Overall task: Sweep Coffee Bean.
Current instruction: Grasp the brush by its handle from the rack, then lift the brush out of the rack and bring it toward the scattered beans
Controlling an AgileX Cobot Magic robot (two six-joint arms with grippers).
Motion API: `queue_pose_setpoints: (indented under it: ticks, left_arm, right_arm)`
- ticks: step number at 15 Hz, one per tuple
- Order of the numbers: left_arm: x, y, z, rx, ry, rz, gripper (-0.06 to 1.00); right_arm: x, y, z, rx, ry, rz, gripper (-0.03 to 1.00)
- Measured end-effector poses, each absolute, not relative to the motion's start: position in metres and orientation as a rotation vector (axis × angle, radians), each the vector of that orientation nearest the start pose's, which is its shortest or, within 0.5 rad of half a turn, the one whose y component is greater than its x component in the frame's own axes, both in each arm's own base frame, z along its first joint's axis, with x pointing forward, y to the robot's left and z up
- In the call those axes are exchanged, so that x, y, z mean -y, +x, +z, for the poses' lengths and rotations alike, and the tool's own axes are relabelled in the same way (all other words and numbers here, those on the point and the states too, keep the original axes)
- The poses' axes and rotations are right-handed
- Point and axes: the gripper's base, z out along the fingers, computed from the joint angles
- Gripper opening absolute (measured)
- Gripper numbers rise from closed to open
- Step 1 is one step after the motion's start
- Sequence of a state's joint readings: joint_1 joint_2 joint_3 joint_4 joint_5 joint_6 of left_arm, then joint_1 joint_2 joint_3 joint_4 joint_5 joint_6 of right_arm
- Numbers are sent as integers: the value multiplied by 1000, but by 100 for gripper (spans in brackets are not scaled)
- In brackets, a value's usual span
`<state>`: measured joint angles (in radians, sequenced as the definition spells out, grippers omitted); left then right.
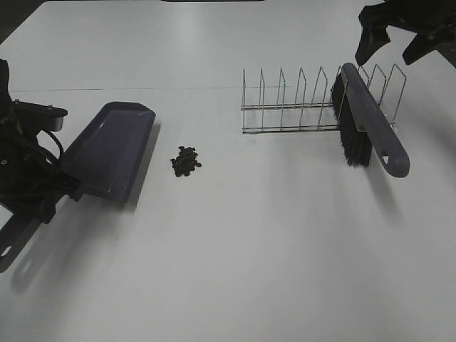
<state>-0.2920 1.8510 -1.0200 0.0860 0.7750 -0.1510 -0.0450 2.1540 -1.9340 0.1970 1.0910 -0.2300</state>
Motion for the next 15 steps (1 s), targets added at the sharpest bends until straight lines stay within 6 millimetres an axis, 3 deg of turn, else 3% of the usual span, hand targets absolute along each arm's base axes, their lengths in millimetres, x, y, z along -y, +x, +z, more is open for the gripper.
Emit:
queue_pose_setpoints:
  ticks: [1, 2, 5, 8, 10, 12, 14, 15]
  left_arm:
    - [87, 307, 139, -3061, 309, 75, 33]
    - [87, 307, 139, -3061, 309, 75, 33]
    - [87, 307, 139, -3061, 309, 75, 33]
    - [87, 307, 139, -3061, 309, 75, 33]
    - [87, 307, 139, -3061, 309, 75, 33]
    - [87, 308, 139, -3060, 308, 75, 33]
    - [87, 308, 139, -3051, 308, 71, 33]
    - [87, 309, 139, -3049, 308, 70, 33]
  right_arm:
    - [6, 476, 228, -2775, -170, 197, 75]
    - [6, 483, 197, -2822, -167, 204, 75]
    - [6, 488, 161, -2893, -161, 218, 75]
    - [7, 489, 144, -2927, -158, 225, 75]
    - [7, 489, 144, -2926, -159, 225, 73]
    - [6, 489, 144, -2931, -142, 228, 57]
    - [5, 486, 143, -2968, -72, 256, 30]
    - [5, 485, 144, -2977, -57, 266, 29]
